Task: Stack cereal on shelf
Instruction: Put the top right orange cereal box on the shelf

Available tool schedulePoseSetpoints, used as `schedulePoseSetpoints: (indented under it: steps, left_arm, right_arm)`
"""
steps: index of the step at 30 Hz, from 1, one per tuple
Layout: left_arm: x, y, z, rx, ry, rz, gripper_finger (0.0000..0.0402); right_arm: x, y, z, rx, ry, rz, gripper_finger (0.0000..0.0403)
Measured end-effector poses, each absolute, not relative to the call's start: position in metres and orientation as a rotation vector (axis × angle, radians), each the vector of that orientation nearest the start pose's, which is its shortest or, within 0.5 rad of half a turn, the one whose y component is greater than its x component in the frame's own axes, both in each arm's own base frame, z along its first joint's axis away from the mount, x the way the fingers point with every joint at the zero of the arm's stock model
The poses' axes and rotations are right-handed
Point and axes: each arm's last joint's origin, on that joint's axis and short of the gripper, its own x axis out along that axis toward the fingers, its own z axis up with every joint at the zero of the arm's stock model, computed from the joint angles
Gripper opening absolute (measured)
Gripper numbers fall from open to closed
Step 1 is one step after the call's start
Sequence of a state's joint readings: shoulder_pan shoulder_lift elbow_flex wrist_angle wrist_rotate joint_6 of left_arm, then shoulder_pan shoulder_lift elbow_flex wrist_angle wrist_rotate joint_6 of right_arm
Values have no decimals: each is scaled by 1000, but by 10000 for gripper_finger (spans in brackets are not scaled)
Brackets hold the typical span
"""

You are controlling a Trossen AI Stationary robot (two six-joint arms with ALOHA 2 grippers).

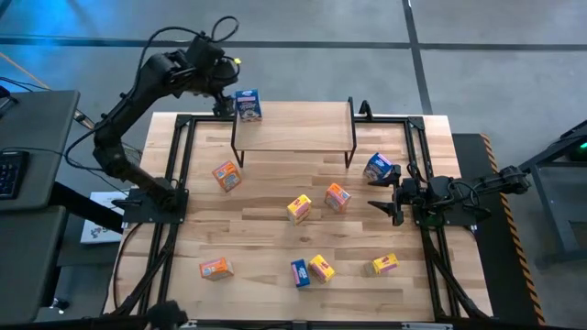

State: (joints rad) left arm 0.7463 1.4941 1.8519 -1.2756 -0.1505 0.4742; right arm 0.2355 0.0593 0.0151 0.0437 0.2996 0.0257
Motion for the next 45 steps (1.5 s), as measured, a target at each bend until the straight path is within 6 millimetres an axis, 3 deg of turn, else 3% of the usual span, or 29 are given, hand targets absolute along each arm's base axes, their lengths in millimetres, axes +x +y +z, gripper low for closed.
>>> schedulePoseSetpoints:
  steps: [8,20,28,34,45]
  left_arm:
    - [180,142,443,-94,864,402,308]
    - [161,82,428,-138,708,267,308]
    - [165,65,405,-148,598,215,308]
    - [180,59,385,-155,530,194,308]
    - [196,40,343,-178,594,248,308]
  right_arm:
    - [99,15,168,25,0,-64,279]
    - [99,15,168,26,0,-64,279]
    - [99,15,168,25,0,-64,279]
    - [99,15,168,25,0,-64,279]
    - [99,15,168,26,0,-75,279]
